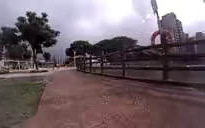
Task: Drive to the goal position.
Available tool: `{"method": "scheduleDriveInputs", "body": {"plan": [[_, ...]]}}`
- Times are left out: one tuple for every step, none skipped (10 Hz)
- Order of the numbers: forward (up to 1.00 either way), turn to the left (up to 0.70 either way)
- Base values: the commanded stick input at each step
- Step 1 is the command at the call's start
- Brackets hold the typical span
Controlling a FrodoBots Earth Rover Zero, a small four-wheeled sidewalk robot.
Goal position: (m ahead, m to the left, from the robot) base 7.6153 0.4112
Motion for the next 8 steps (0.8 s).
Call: {"method": "scheduleDriveInputs", "body": {"plan": [[1.0, 0.4], [1.0, 0.28], [1.0, 0.07], [1.0, 0.0], [1.0, 0.0], [1.0, 0.0], [1.0, 0.04], [1.0, 0.17]]}}
